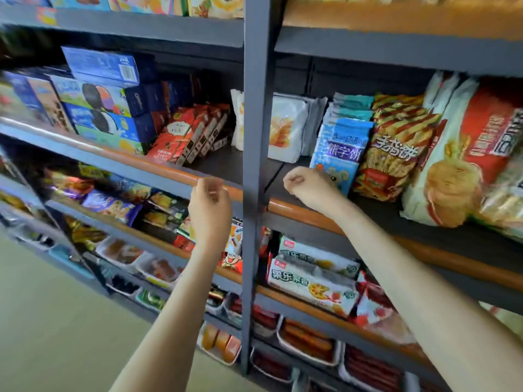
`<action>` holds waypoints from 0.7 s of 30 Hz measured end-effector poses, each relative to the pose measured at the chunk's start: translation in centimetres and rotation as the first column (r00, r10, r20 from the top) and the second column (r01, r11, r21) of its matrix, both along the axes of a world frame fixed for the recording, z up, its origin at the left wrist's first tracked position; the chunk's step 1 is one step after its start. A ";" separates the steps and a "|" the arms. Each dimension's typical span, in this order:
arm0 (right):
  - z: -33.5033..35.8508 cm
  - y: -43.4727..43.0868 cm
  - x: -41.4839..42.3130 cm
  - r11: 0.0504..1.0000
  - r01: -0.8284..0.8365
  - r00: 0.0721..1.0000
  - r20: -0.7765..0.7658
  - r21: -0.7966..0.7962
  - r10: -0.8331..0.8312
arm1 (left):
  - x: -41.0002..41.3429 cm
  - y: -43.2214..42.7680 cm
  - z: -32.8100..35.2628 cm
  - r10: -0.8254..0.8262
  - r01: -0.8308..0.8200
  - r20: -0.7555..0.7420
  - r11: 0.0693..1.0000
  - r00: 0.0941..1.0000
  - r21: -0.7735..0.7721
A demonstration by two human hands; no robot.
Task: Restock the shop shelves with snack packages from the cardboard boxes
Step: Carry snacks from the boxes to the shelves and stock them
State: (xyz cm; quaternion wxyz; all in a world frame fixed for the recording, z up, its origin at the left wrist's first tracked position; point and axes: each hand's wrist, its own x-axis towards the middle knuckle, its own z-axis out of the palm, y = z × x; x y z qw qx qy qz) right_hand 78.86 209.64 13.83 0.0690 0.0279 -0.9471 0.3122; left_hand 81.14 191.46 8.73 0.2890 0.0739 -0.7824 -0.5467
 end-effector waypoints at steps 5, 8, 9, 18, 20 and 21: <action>-1.8 0.5 2.6 0.988 -0.045 0.913 -0.395 0.149 0.101 | 3.2 3.3 -3.7 -0.102 0.068 0.240 0.987 0.965 0.143; -3.7 0.6 5.3 0.978 -0.110 0.797 -0.572 0.177 0.193 | 4.0 4.8 -6.0 -0.110 0.054 0.321 0.983 0.941 0.178; -4.5 0.7 6.1 0.974 -0.112 0.763 -0.610 0.197 0.212 | 4.2 5.3 -6.8 -0.113 0.054 0.349 0.983 0.930 0.176; -14.8 -0.4 9.7 0.974 -0.225 0.934 -0.280 0.031 0.224 | 5.5 7.9 -13.9 -0.189 0.135 0.539 0.981 0.821 0.138; -16.6 -1.3 10.5 0.969 -0.248 0.955 -0.175 -0.020 0.241 | 6.2 7.8 -15.3 -0.213 0.201 0.580 0.976 0.786 0.086; -17.4 -1.7 10.8 0.966 -0.254 0.961 -0.123 -0.045 0.247 | 6.6 7.7 -16.1 -0.226 0.260 0.605 0.965 0.763 0.033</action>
